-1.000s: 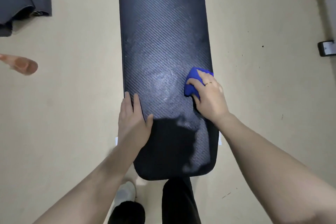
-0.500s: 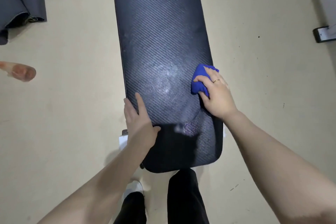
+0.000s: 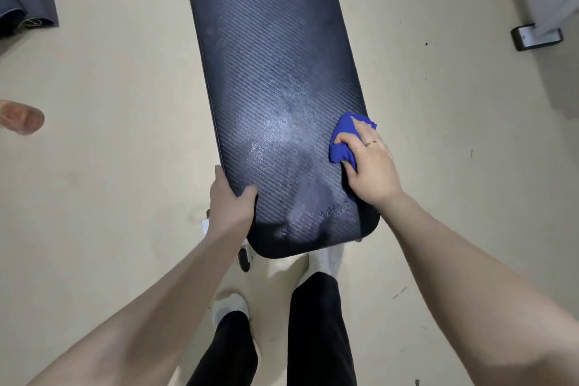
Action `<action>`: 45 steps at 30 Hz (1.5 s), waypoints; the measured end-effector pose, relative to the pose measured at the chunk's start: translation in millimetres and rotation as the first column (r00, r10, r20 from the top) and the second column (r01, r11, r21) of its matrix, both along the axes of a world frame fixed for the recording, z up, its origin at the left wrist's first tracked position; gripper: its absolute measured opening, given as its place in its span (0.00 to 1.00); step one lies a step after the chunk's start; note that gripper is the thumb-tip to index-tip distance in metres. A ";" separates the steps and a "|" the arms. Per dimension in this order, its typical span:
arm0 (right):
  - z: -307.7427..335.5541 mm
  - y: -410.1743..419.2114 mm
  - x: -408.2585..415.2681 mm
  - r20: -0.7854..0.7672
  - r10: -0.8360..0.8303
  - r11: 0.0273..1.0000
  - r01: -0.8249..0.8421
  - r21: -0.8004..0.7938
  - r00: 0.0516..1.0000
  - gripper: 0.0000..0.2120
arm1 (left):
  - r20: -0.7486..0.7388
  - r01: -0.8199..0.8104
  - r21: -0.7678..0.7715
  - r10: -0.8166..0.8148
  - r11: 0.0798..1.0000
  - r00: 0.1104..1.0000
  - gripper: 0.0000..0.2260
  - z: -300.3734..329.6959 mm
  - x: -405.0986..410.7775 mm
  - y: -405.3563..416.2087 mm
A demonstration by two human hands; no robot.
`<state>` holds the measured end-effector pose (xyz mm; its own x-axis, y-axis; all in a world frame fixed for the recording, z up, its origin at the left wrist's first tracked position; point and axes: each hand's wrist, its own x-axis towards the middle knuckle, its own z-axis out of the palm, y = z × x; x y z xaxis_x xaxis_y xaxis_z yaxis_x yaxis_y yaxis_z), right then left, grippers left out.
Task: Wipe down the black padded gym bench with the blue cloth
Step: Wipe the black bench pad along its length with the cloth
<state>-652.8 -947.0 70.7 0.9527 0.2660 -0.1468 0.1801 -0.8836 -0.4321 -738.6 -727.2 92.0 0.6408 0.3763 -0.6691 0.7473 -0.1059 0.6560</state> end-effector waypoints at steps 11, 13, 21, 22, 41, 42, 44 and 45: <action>7.1 60.1 -116.5 0.003 0.339 0.937 -0.338 0.093 0.941 0.21 | 0.032 -0.119 -0.363 0.140 0.924 0.990 0.14 19.0 -34.9 4.6; 5.6 56.0 -103.4 -0.017 0.091 0.992 -0.089 0.094 0.996 0.20 | 0.015 -0.181 -0.431 0.208 0.884 0.978 0.16 13.5 -39.2 6.2; 5.5 116.5 -158.1 0.031 0.108 0.989 -0.111 0.094 0.994 0.18 | 0.019 -0.184 -0.513 0.225 0.839 0.974 0.19 14.2 -45.9 7.4; 8.4 108.9 -159.7 0.029 0.176 0.980 -0.178 0.086 0.984 0.17 | 0.030 -0.171 -0.480 0.211 0.860 0.977 0.17 14.3 -43.9 4.5; 5.5 -10.6 -99.1 0.000 -0.011 0.999 0.011 0.035 1.000 0.20 | 0.010 -0.092 0.045 0.092 0.995 0.996 0.35 7.1 -36.5 -44.3; 5.2 -18.4 -88.5 -0.009 -0.167 0.985 0.167 0.036 0.986 0.19 | 0.013 -0.048 0.115 0.047 0.992 0.999 0.34 5.5 -35.9 -48.5; 1.8 -22.2 -71.9 -0.060 -0.357 0.926 0.362 0.110 0.932 0.18 | -0.054 0.068 0.284 -0.055 0.956 0.997 0.35 4.9 -35.3 -58.9; 0.4 -19.2 -68.8 -0.093 -0.396 0.903 0.406 0.144 0.914 0.18 | -0.097 0.115 0.352 -0.086 0.929 0.992 0.37 5.3 -35.4 -64.1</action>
<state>-721.6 -966.2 71.1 0.9743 -0.1121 -0.1952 -0.2057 -0.7956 -0.5699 -774.0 -791.2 97.3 0.6389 0.5351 -0.5527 0.7678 -0.3993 0.5010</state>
